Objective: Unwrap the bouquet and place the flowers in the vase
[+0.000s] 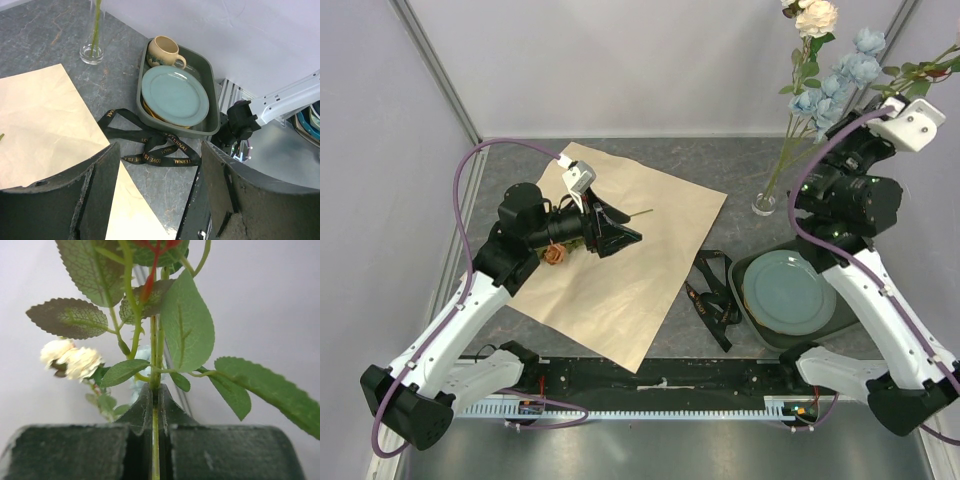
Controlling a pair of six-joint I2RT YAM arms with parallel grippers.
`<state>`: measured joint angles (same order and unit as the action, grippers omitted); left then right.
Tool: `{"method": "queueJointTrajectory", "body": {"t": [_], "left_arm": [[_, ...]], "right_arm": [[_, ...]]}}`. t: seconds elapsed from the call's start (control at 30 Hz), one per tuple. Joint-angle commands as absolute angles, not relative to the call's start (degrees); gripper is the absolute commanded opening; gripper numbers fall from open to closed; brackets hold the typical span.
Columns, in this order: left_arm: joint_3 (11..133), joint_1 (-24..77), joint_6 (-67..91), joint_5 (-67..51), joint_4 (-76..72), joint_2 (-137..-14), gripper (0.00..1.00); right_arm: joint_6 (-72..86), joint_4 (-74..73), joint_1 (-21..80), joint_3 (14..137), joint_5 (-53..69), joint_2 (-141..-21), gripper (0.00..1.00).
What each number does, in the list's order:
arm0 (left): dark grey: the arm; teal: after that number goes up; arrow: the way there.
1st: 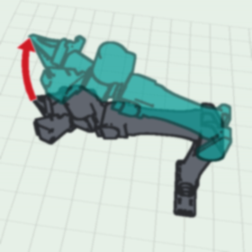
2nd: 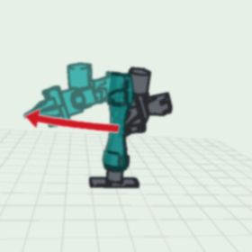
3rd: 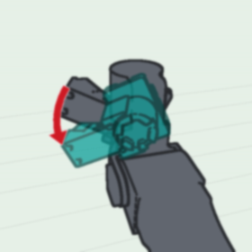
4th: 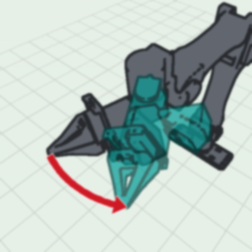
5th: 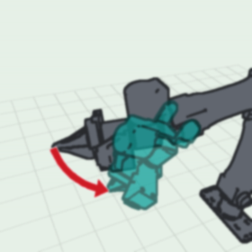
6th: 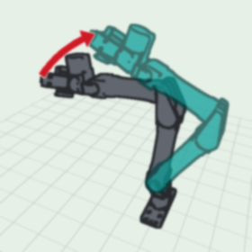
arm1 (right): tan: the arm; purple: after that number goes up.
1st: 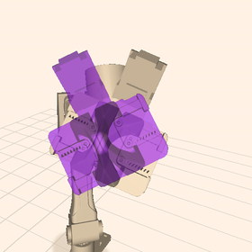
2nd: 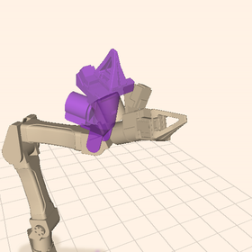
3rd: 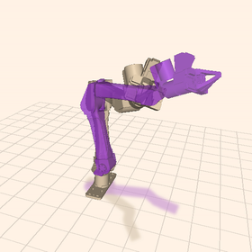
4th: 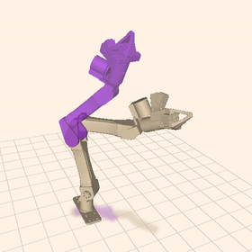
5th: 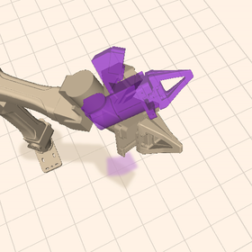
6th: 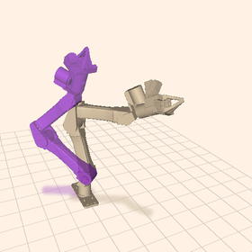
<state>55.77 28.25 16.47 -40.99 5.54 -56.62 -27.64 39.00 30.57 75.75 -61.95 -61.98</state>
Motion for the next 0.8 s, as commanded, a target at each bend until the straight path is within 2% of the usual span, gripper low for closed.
{"method": "queueJointTrajectory", "body": {"t": [0.0,0.43,0.77], "left_arm": [[57.66,28.48,14.33,-41.05,5.1,-56.43,0.72],[57.66,28.48,13.89,-40.78,5.27,-56.95,0.73],[57.66,28.48,13.89,-40.78,5.36,-57.39,0.73]], "right_arm": [[-21.1,39.12,24.35,79.01,-58.9,-63.98,0.0],[-16.88,37.62,17.5,83.23,-56.69,-70.57,0.0],[-14.24,35.86,16.26,82.36,-55.28,-71.98,0.0]]}}
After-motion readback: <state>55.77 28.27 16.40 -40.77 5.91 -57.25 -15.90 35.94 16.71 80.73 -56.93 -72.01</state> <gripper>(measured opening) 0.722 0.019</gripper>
